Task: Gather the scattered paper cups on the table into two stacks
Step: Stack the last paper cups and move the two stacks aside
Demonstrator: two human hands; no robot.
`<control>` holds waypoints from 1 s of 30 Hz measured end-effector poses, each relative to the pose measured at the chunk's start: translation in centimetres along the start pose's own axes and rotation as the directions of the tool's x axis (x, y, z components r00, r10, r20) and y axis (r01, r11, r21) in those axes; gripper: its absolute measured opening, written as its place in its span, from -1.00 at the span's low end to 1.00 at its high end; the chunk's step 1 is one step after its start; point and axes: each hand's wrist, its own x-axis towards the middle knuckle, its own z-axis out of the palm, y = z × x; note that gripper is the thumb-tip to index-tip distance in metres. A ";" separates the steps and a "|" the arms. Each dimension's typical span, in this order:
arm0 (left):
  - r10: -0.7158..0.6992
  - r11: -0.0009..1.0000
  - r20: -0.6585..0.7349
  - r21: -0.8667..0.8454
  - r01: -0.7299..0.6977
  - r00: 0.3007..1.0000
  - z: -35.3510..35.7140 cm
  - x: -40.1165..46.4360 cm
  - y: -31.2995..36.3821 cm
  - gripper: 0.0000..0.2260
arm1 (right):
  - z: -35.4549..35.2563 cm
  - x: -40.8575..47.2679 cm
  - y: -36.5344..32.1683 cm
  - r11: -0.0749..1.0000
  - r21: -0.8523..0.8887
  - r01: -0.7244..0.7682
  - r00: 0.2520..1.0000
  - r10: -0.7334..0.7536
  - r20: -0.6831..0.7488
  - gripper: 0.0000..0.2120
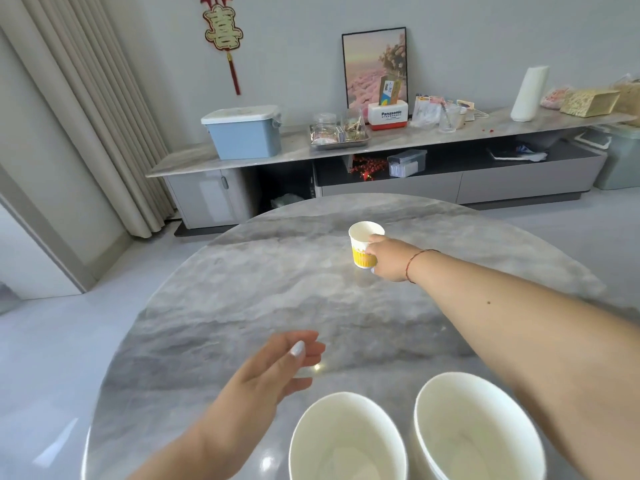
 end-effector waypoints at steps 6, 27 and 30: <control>0.020 0.999 -0.057 -0.043 -0.022 0.998 -0.8 -0.4 -0.2 -0.64 | -1.6 -3.8 0.0 0.981 0.194 0.026 0.982 0.011 -0.189 -0.70; 0.131 0.991 -0.092 0.022 -0.130 0.987 1.8 -7.8 2.0 -0.48 | -8.8 -34.5 -4.5 0.794 0.268 0.546 0.706 -0.264 -0.657 -0.80; 0.130 0.991 -0.074 0.040 -0.128 0.989 2.0 -8.5 1.6 -0.47 | -7.6 -34.5 -4.2 0.835 0.250 0.490 0.770 -0.280 -0.574 -0.63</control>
